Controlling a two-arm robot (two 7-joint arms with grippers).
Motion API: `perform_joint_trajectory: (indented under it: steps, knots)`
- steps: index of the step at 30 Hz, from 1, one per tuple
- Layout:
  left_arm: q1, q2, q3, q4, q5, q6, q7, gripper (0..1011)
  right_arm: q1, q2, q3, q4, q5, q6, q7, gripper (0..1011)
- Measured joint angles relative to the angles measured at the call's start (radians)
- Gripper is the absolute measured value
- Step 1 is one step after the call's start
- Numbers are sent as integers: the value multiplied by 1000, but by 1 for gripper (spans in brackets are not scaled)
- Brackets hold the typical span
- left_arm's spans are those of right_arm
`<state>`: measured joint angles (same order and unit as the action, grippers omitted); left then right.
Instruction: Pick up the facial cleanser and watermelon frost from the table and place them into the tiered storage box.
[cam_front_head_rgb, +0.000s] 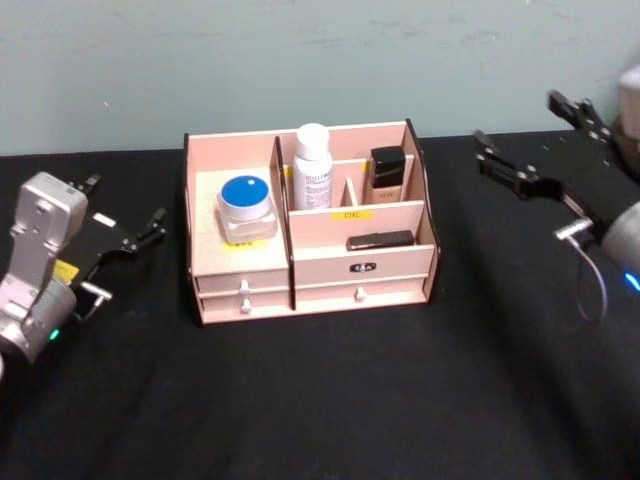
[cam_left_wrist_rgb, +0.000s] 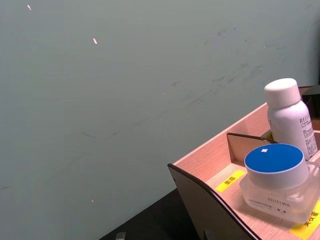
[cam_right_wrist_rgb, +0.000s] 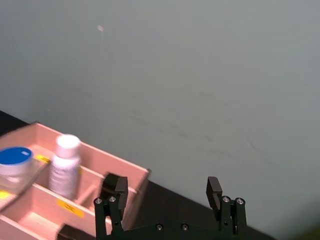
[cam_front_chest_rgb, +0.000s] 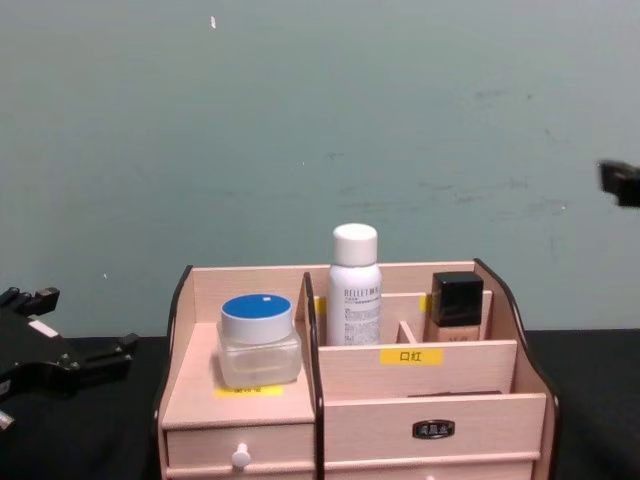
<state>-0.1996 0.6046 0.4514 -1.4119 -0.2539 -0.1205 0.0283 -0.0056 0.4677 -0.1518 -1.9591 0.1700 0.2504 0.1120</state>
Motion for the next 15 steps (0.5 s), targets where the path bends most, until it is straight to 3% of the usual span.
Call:
perform_joint_trajectory:
  steps: [7,15]
  knots:
    - [0,0,0,0,0,0,0,1010,-68,-21,51,18,1,-23,-14,1002]
    - [0,0,0,0,0,0,0,1010,-105,-49,71,63,-3,-38,-14,1002]
